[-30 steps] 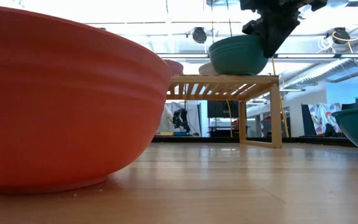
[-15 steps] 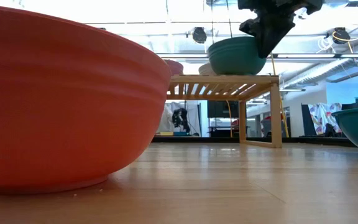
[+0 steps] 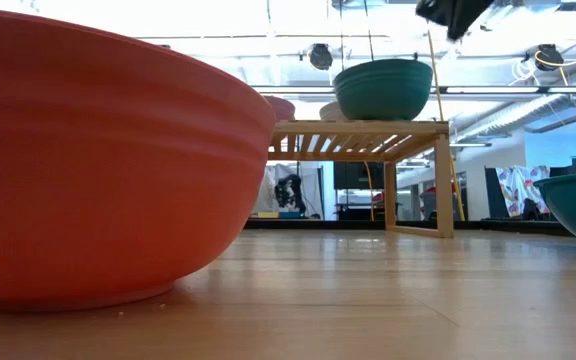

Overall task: Place and stack bowls onto a shelf
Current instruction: Put the left blue bowl on the shelf

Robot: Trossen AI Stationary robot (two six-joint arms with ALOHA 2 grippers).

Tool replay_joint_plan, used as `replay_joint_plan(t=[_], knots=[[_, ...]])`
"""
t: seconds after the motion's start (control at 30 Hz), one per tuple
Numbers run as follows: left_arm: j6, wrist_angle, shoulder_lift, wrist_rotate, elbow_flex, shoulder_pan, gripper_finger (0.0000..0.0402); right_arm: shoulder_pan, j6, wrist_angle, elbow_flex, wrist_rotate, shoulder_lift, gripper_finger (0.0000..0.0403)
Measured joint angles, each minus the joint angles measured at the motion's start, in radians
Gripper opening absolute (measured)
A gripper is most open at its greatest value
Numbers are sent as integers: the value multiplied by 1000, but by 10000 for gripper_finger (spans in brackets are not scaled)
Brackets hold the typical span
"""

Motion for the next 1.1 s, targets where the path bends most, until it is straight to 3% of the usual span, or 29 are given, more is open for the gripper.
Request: replay_joint_plan(t=[0.13, 0.4, 0.53, 0.97, 1.1], knots=[[0, 0, 0, 0, 0, 0, 8, 24, 248, -77, 35, -11, -47, 25], [14, 0, 0, 0, 0, 0, 8, 28, 468, -182, 35, -228, -84, 25], [20, 0, 0, 0, 0, 0, 8, 28, 502, -229, 33, -289, -81, 25], [-14, 14, 23, 9, 0, 0, 8, 28, 501, -226, 30, -285, -81, 25], [12, 10, 31, 105, 0, 0, 7, 28, 501, -226, 30, -283, -80, 25]])
